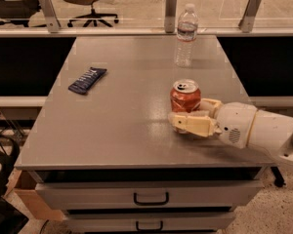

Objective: Place coke can upright

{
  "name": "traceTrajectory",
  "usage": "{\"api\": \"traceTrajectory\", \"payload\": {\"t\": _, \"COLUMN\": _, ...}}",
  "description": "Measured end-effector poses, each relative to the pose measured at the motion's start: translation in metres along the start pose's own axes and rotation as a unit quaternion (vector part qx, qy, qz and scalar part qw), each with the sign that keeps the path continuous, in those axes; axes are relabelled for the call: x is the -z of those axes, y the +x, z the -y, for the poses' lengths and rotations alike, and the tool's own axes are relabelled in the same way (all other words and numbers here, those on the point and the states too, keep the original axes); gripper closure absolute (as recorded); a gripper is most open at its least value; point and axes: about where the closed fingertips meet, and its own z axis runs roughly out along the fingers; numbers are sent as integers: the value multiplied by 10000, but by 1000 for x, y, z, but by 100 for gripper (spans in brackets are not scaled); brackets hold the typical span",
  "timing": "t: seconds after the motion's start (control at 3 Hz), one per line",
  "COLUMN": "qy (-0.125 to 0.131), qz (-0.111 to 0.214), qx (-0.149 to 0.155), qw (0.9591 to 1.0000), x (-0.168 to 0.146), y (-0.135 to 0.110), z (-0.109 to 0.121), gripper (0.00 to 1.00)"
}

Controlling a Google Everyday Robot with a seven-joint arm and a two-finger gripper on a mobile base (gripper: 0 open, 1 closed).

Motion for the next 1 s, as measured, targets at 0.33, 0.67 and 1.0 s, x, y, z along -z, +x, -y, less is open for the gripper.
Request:
{"api": "traceTrajectory", "payload": {"t": 0.33, "qy": -15, "qz": -3, "qx": 6, "qw": 10000, "x": -1, "y": 0, "z": -1, "gripper": 20}}
{"api": "traceTrajectory", "payload": {"t": 0.67, "qy": -37, "qz": -8, "qx": 15, "qw": 10000, "x": -3, "y": -1, "z": -3, "gripper": 0}}
{"api": "traceTrajectory", "payload": {"t": 1.0, "qy": -37, "qz": -8, "qx": 16, "qw": 10000, "x": -3, "y": -1, "z": -3, "gripper": 0}}
